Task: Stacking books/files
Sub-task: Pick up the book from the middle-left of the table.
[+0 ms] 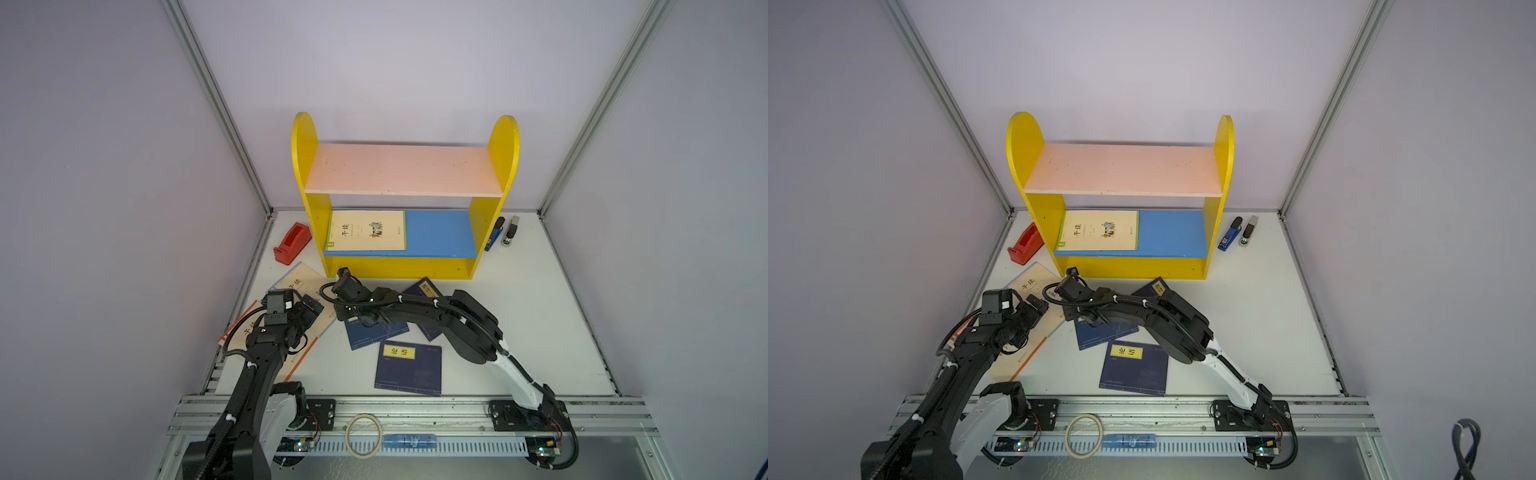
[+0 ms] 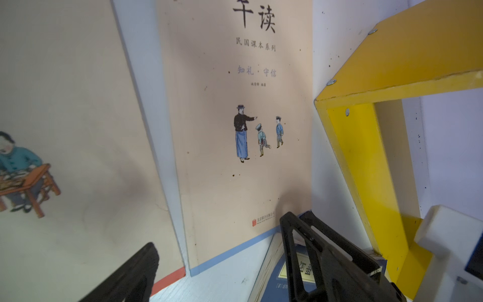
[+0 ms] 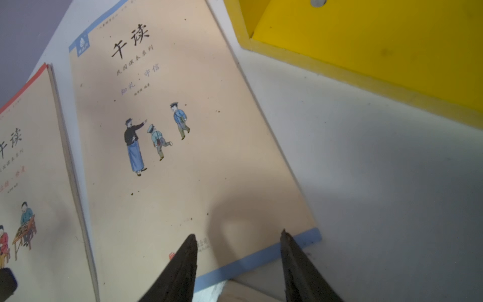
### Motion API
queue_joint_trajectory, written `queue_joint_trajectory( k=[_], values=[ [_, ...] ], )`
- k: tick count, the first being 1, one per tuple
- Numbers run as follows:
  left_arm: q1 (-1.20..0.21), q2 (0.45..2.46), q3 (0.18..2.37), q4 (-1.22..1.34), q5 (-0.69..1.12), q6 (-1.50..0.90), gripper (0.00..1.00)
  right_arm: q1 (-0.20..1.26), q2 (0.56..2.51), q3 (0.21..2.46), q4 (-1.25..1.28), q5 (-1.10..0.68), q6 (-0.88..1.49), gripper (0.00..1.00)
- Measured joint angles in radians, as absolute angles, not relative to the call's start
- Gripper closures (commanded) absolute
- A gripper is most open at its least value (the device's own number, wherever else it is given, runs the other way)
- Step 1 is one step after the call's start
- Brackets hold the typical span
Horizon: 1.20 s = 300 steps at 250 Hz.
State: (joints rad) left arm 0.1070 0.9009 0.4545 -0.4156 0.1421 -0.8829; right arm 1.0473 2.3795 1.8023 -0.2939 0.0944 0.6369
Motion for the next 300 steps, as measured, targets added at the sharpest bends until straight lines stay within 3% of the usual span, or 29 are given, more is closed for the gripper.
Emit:
queue_joint_trajectory(
  k=[129,208,300],
  values=[
    [0.148,1.102,0.466,-0.291,0.154,-0.879,0.00,1.028,2.383,1.795,-0.258,0.074,0.677,0.48],
    [0.149,1.173,0.474,-0.226,0.173,-0.881,0.00,1.026,2.267,1.616,-0.190,0.127,0.675,0.49],
    [0.150,1.157,0.483,-0.221,0.175,-0.895,0.00,0.960,2.344,1.757,-0.241,0.133,0.696,0.48]
  ],
)
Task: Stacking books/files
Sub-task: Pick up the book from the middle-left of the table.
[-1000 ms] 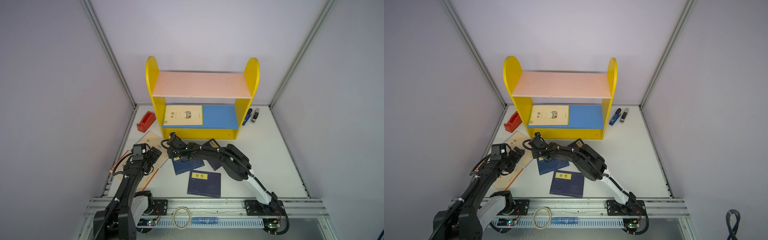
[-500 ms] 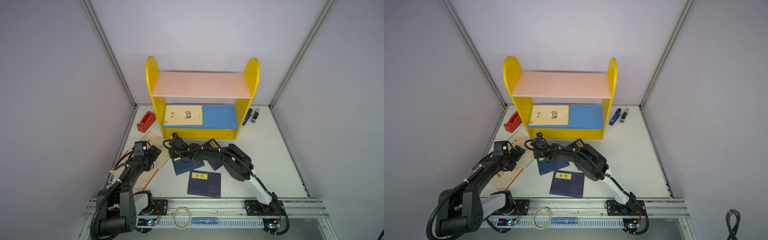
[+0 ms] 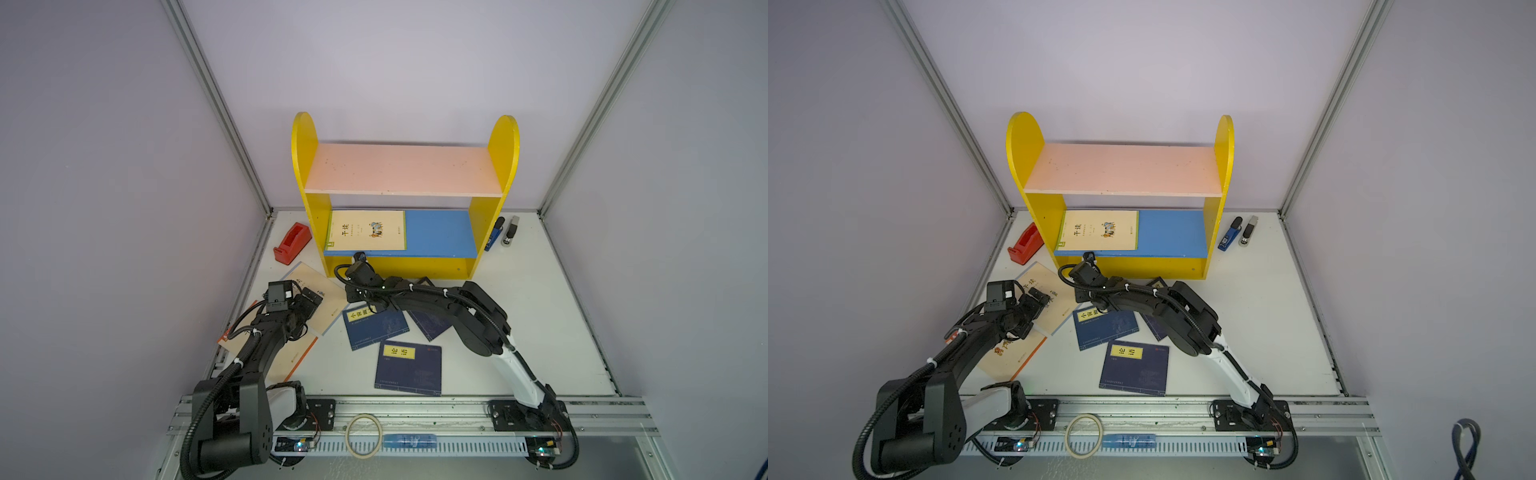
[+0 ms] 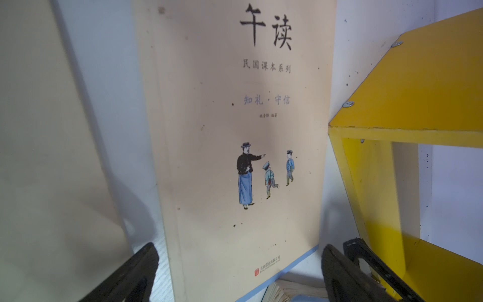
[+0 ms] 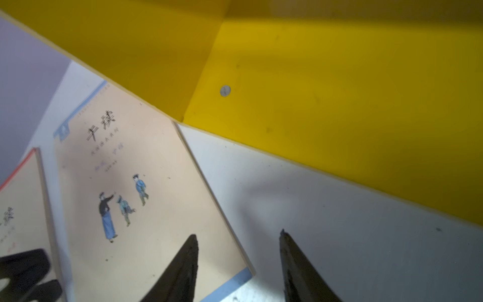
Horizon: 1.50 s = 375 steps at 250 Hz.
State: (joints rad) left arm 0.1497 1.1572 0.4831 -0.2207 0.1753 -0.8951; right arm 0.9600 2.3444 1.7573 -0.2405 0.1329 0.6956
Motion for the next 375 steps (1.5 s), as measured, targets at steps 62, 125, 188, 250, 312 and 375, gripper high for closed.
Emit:
queue_joint_trajectory(
  k=[62,125,188,250,312,375],
  values=[
    [0.150,1.216,0.498,-0.214,0.176,-0.909,0.00,0.960,2.415,1.862,-0.315,0.079,0.715,0.49],
    [0.151,1.247,0.505,-0.176,0.175,-0.914,0.00,0.962,2.431,1.870,-0.288,0.043,0.722,0.49],
    [0.154,1.274,0.508,-0.136,0.169,-0.914,0.00,0.986,2.441,1.870,-0.252,0.065,0.734,0.50],
    [0.167,1.237,0.458,-0.066,0.198,-0.904,0.00,1.000,2.444,1.878,-0.261,0.112,0.733,0.52],
    [0.194,1.188,0.414,0.002,0.365,-0.923,0.00,1.002,2.444,1.878,-0.271,0.134,0.737,0.54],
    [0.249,1.233,0.361,0.165,0.525,-0.989,0.00,1.002,2.444,1.878,-0.272,0.137,0.741,0.54]
  ],
)
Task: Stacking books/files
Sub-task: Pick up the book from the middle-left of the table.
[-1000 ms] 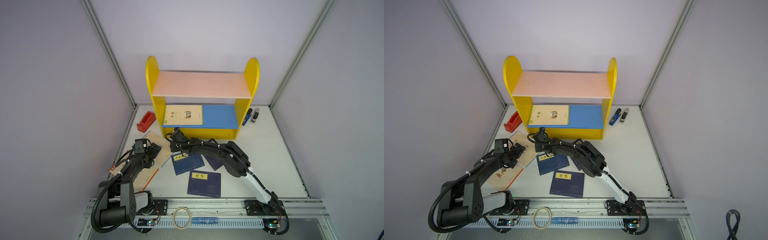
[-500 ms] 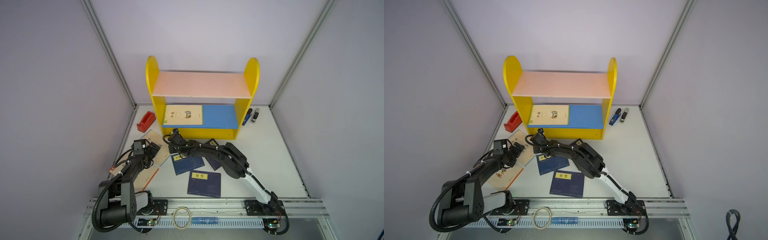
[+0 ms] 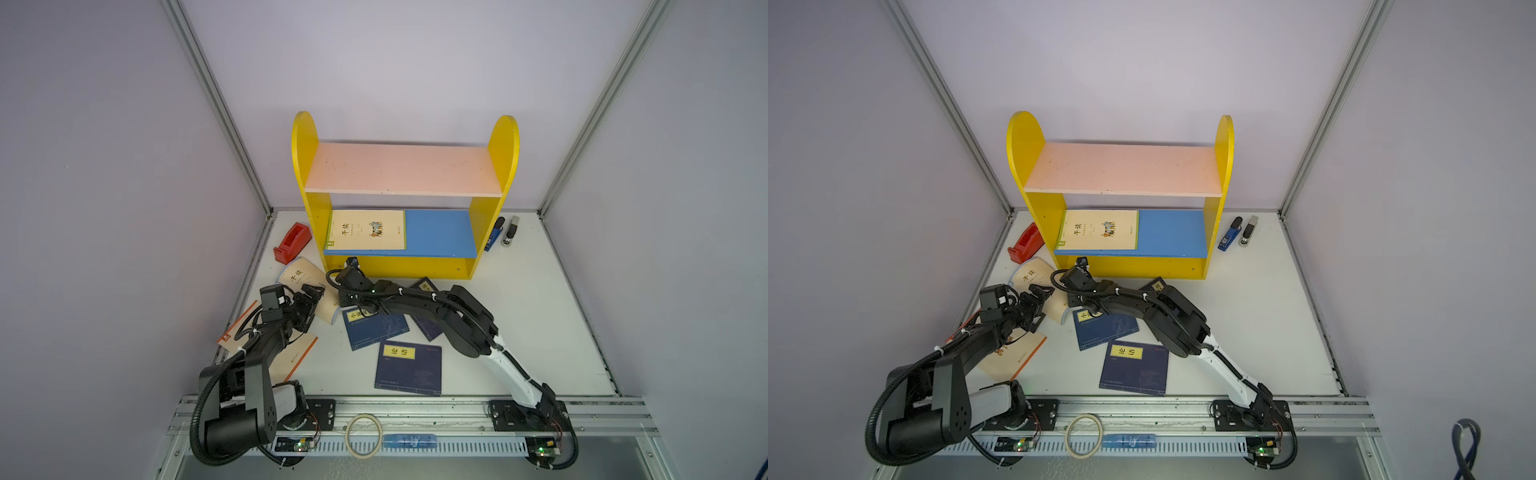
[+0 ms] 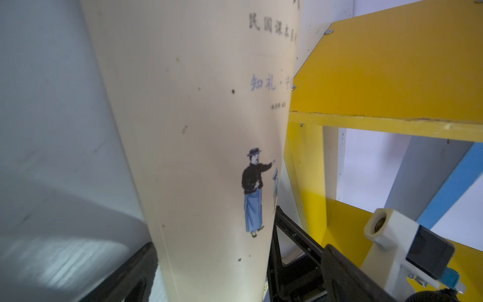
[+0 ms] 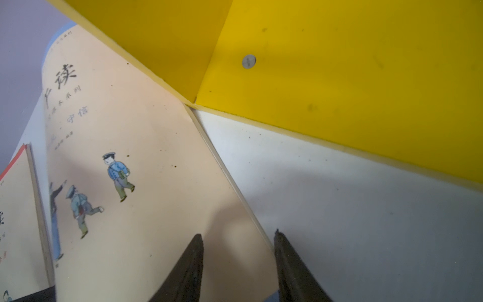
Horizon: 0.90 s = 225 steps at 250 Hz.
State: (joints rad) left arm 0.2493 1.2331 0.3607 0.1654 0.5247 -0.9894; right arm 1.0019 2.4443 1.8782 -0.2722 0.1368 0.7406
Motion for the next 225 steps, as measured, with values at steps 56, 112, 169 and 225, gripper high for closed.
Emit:
queue_joint_trajectory(
  k=[56,112,169,225],
  values=[
    [0.279,1.206,0.322,0.244,0.582,-1.022,0.00,1.002,2.444,1.878,-0.272,0.137,0.744,0.54],
    [0.292,1.129,0.294,0.315,0.618,-1.052,0.00,1.002,2.444,1.878,-0.272,0.138,0.745,0.54],
    [0.290,1.055,0.288,0.355,0.651,-1.077,0.00,1.009,2.444,1.878,-0.271,0.125,0.744,0.54],
    [0.292,1.031,0.286,0.338,0.656,-1.078,0.00,1.010,2.444,1.878,-0.271,0.114,0.744,0.54]
  ],
)
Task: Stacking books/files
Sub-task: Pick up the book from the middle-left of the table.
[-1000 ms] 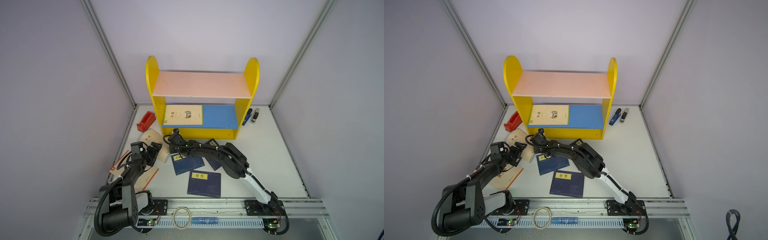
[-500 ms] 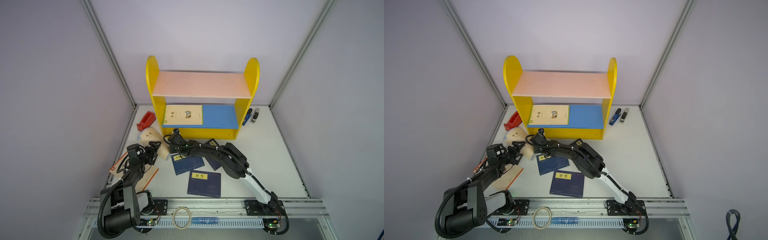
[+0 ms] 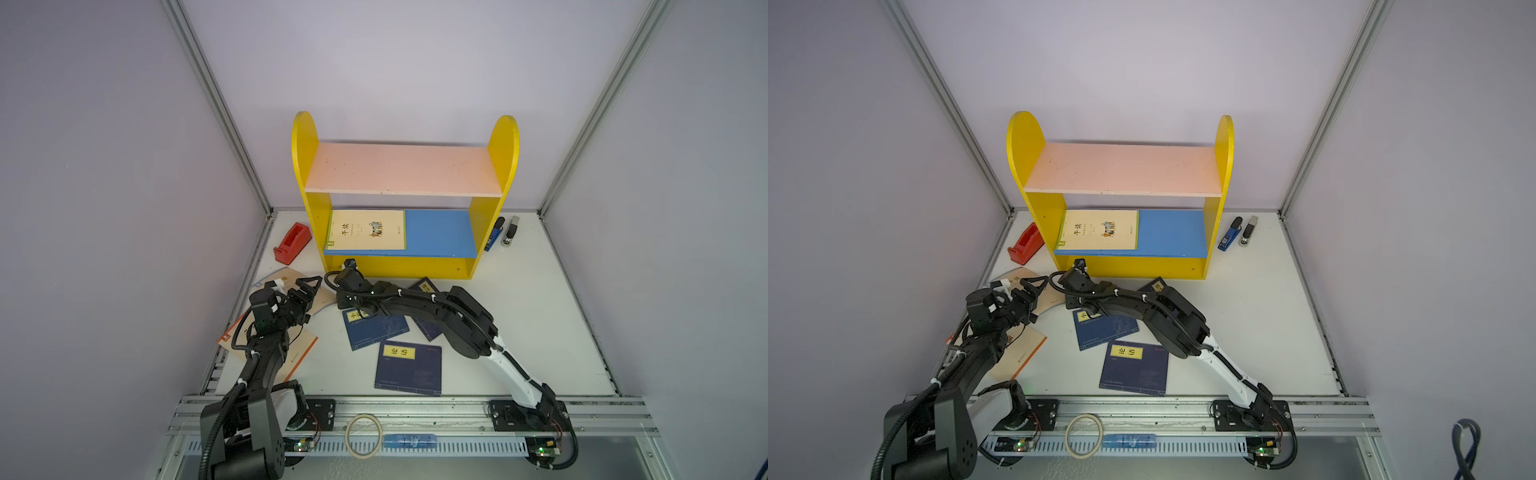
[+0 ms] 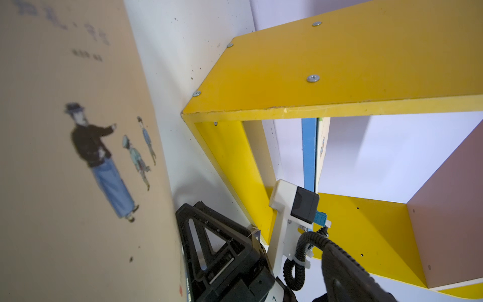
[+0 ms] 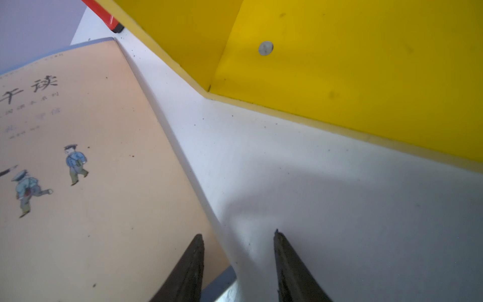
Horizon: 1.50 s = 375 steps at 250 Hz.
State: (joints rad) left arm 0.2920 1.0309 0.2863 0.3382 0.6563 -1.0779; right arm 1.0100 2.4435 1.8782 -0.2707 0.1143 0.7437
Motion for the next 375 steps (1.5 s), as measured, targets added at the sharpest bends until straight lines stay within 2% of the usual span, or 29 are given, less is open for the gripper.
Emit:
queue_joint_trajectory(
  k=[27,53,80,131,165,214,256,325,375],
  values=[
    [0.296,1.038,0.286,0.338,0.657,-1.078,0.01,1.010,2.444,1.878,-0.271,0.113,0.744,0.54],
    [0.303,1.044,0.283,0.335,0.657,-1.079,0.13,1.010,2.444,1.878,-0.271,0.113,0.744,0.54],
    [0.308,1.046,0.281,0.326,0.657,-1.085,0.35,1.010,2.444,1.878,-0.271,0.113,0.744,0.54],
    [0.315,1.013,0.280,0.279,0.654,-1.086,0.80,1.010,2.442,1.874,-0.266,0.112,0.744,0.54],
    [0.325,0.970,0.280,0.220,0.649,-1.086,1.00,1.010,2.428,1.849,-0.254,0.105,0.744,0.53],
    [0.346,0.854,0.280,0.106,0.649,-1.095,1.00,1.011,2.393,1.789,-0.221,0.094,0.744,0.48],
    [0.394,0.621,0.283,-0.054,0.649,-1.126,1.00,1.011,2.286,1.621,-0.166,0.066,0.744,0.46],
    [0.473,0.150,0.335,-0.345,0.622,-1.177,1.00,1.042,1.931,1.252,0.072,0.020,0.803,0.43],
    [0.475,0.109,0.361,-0.371,0.647,-1.254,1.00,1.066,1.729,1.017,0.301,0.017,0.882,0.42]
  ],
)
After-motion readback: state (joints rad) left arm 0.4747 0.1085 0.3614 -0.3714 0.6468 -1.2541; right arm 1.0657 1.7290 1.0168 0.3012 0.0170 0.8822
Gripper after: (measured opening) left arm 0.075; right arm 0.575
